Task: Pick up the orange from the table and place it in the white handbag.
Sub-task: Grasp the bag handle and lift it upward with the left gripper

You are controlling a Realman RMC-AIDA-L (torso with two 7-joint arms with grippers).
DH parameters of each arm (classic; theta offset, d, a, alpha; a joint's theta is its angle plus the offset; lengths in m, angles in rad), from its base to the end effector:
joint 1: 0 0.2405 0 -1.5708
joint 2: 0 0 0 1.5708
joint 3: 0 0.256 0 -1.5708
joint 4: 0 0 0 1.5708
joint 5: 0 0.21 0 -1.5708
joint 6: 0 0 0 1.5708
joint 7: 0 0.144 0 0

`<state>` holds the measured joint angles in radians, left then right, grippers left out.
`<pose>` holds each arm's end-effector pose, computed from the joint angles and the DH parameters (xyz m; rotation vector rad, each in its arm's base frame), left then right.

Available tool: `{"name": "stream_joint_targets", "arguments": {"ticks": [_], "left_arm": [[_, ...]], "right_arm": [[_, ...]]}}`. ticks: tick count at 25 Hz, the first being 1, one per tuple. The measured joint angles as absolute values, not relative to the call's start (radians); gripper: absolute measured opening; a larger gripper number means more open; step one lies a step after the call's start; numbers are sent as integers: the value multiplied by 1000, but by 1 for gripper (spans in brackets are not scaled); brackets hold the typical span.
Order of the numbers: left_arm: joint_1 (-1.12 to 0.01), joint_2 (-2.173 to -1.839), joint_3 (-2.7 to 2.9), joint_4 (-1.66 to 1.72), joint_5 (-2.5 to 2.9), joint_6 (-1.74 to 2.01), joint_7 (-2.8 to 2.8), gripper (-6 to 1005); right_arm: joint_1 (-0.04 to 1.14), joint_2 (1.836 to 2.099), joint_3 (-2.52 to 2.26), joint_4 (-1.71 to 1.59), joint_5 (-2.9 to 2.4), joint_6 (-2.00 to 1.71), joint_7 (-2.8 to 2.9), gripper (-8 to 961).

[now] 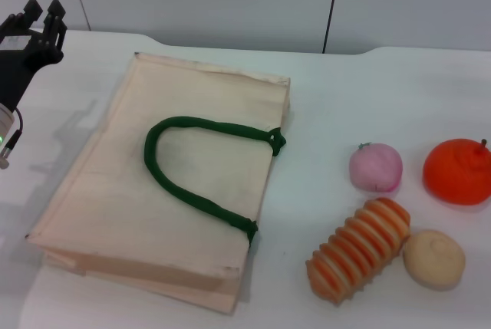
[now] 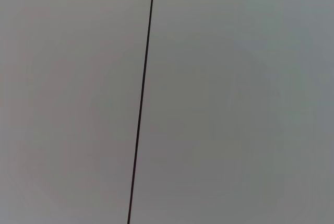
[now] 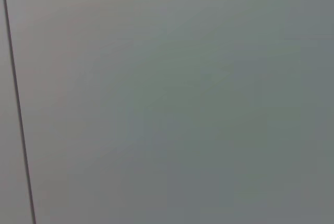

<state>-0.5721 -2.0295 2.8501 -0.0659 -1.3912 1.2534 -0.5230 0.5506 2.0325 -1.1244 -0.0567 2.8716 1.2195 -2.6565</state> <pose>-0.3267 0.3663 0.0420 -1.5695 -0.5823 -0.8835 0.3223 0.3694 0.0412 -1.5063 0.5993 0.9155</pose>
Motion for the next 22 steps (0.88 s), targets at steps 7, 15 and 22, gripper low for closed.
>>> {"name": "stream_joint_targets", "arguments": {"ticks": [7,15,22], "left_arm": [[-572,-2030,2850,-66,-1391,1253,-523,365],[-572,-2030,2852,-66,-1391,1253,-524,374],[-574,-2023,2860,-103,-1281,1259,-741,381]], "right_arm": [[550,2032,-1124,-57,2872,1219,-2648,892],[549,2032,-1124,-57,2872,1218,-2647,892],[546,2031,-1124,-57,2872,1217,-2646,892]]}}
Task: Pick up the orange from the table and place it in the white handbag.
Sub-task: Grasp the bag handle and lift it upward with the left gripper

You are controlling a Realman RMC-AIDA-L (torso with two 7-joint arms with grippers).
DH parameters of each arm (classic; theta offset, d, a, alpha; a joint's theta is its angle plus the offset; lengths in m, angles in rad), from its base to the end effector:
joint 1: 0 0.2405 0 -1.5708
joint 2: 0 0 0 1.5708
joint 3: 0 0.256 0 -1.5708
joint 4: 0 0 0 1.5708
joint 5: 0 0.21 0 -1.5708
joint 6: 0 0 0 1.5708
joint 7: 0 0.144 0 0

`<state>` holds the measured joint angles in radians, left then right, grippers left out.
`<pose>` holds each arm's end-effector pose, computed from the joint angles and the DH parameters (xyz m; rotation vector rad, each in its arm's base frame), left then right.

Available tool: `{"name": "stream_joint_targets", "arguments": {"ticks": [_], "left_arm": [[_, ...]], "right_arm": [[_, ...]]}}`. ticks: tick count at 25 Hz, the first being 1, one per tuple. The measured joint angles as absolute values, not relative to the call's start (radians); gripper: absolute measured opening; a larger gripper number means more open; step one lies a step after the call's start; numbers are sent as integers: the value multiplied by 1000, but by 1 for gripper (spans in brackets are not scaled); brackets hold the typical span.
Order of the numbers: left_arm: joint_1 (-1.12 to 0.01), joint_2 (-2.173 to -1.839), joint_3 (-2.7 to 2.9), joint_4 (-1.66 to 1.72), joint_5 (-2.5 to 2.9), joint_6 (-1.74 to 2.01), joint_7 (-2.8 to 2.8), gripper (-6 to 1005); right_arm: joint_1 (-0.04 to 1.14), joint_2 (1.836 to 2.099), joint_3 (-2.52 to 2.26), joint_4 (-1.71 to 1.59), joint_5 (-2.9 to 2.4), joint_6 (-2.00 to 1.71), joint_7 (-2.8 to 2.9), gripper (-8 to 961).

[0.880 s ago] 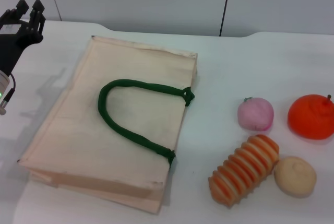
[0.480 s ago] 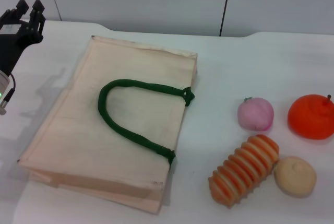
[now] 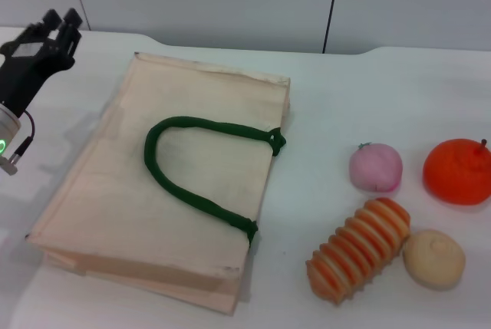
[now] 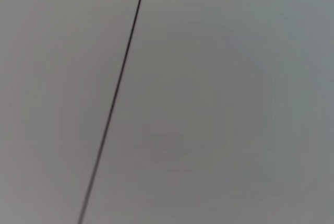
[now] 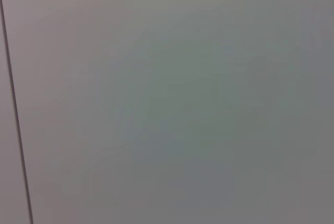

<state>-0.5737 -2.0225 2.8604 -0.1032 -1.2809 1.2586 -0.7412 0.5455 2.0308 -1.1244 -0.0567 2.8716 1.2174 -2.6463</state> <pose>-0.3261 0.3651 0.0384 -1.6491 -0.7135 -0.9770 0.3247 0.3680 0.0418 -1.5022 0.6112 0.9167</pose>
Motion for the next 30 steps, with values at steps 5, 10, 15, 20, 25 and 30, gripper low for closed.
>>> {"name": "stream_joint_targets", "arguments": {"ticks": [5,10,15,20,25,30], "left_arm": [[-603,-2020,2861,-251,-1098,1310,-1085,386],[-646,-2020,2862,-421,-931,1409,-1413,392],[-710,-2020,2862,-572,-709,1469,-1709,397],[-786,-2015,2862,-646,-461,1501,-1921,401],[-836,-1989,2862,-660,-269,1515,-2036,403],[-859,-1978,2862,-676,-167,1511,-2087,402]], "right_arm": [[545,2029,-1124,-57,2872,1216,-2646,892],[544,2029,-1124,-57,2872,1216,-2646,892],[544,2028,-1124,-57,2872,1216,-2646,892],[544,2028,-1124,-57,2872,1216,-2646,892],[545,2028,-1124,-58,2872,1216,-2646,892],[544,2028,-1124,-60,2872,1216,-2646,892]]}}
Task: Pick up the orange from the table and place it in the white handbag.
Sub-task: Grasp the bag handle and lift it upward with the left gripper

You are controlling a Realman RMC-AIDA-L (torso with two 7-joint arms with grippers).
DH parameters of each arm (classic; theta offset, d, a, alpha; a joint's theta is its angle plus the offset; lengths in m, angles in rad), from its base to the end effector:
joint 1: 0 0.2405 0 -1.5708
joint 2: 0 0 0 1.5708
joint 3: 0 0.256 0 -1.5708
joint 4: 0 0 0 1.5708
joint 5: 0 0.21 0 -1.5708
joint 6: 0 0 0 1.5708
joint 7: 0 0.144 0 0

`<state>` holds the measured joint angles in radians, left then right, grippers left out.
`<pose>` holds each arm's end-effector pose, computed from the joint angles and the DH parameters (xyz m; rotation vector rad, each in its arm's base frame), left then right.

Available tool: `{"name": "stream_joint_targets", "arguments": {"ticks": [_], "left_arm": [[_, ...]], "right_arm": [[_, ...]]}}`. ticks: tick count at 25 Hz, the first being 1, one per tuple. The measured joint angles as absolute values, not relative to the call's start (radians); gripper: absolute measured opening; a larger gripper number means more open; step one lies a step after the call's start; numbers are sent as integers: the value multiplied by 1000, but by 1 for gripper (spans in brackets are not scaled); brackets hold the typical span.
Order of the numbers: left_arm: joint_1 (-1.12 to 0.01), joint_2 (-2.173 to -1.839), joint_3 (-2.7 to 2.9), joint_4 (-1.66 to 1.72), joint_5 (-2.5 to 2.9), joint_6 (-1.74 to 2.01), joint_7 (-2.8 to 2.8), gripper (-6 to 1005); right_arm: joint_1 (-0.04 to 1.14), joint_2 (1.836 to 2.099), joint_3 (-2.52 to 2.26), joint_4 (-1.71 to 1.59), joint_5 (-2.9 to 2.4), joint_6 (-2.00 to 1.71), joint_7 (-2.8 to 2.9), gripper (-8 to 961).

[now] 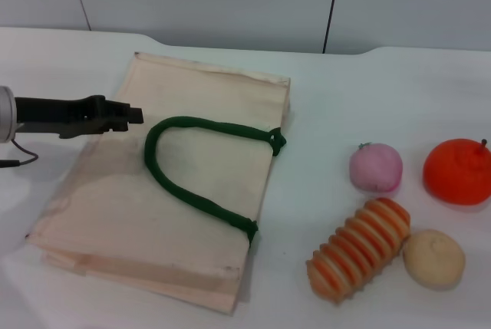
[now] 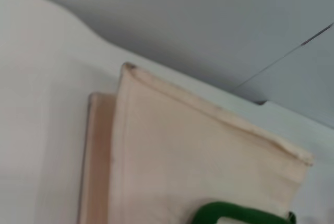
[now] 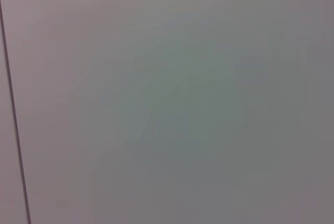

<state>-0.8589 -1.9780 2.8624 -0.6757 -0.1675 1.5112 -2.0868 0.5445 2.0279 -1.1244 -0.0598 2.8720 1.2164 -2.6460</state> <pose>-0.3053 0.3780 0.0656 -2.1109 -1.7164 -0.5121 0.3252 0.3685 0.0437 -1.5006 0.6074 0.9155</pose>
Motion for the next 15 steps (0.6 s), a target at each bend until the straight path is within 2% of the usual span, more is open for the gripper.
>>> {"name": "stream_joint_targets", "arguments": {"ticks": [15], "left_arm": [[-961,-1988,2864,-632,26,1410,-2158,401]], "right_arm": [[548,2028,-1124,-64,2873,1219,-2631,893]]}}
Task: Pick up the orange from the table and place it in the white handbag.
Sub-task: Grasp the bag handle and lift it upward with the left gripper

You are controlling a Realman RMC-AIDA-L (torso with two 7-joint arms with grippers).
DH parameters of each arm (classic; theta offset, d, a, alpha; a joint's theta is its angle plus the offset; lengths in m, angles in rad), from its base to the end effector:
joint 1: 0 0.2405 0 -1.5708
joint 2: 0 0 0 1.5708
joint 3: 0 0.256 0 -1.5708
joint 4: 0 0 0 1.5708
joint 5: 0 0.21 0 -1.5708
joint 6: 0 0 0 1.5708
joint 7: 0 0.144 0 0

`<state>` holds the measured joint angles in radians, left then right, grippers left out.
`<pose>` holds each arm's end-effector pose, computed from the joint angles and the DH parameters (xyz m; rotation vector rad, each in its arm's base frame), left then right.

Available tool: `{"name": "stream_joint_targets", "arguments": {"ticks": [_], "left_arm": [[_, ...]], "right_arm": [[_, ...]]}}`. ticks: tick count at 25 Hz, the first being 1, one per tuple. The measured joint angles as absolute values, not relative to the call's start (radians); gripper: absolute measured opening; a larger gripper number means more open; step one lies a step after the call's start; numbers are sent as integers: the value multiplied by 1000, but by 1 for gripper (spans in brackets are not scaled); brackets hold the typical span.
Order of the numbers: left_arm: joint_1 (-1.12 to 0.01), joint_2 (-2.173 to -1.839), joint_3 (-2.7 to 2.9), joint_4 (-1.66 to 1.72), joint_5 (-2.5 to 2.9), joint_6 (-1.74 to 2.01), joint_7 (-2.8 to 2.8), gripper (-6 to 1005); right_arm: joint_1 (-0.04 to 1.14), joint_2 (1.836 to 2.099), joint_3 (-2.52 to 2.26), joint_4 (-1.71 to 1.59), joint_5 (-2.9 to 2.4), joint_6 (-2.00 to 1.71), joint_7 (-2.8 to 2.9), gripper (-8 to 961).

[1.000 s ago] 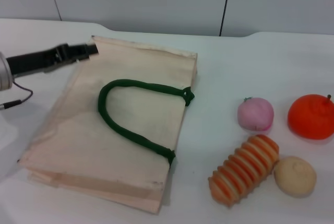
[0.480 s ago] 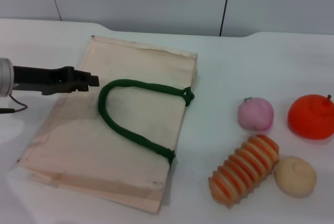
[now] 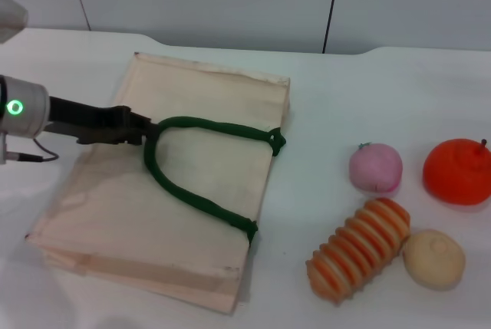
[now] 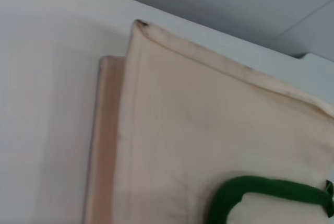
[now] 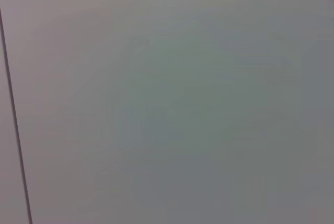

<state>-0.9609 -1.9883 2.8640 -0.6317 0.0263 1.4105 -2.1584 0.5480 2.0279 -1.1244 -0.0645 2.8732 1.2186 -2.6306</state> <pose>-0.2894 0.3969 0.0456 -2.1437 -1.7322 -0.2783 0.3228 0.3703 0.0447 -1.4975 0.6111 0.9349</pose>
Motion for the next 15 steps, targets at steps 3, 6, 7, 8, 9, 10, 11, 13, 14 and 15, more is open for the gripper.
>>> {"name": "stream_joint_targets", "arguments": {"ticks": [3,6,7,8,9,10,11,13,14,15], "left_arm": [[-967,-1986,2864,-602,30,1396,-2166,401],[-975,-1986,2864,-578,54,1376,-2177,401],[-978,-1986,2864,-574,66,1368,-2183,401],[-982,-1987,2864,-570,84,1356,-2193,401],[-987,-1988,2864,-568,99,1347,-2201,401],[-989,-1989,2864,-566,106,1343,-2205,401],[-991,-1990,2864,-564,114,1338,-2210,400],[-994,-1988,2864,-560,119,1339,-2214,400],[-994,-1987,2864,-562,117,1343,-2214,400],[-995,-1985,2864,-564,112,1347,-2214,400]], "right_arm": [[549,2028,-1124,-64,2873,1220,-2631,893],[549,2028,-1124,-64,2873,1223,-2630,893],[549,2028,-1124,-64,2873,1223,-2630,893],[549,2028,-1124,-64,2873,1224,-2629,893],[549,2028,-1124,-64,2873,1224,-2626,893],[549,2028,-1124,-64,2873,1224,-2623,893],[549,2028,-1124,-64,2873,1224,-2621,893],[548,2028,-1124,-64,2873,1224,-2620,893],[547,2028,-1124,-64,2873,1223,-2620,893],[546,2028,-1124,-64,2873,1221,-2620,893]]}}
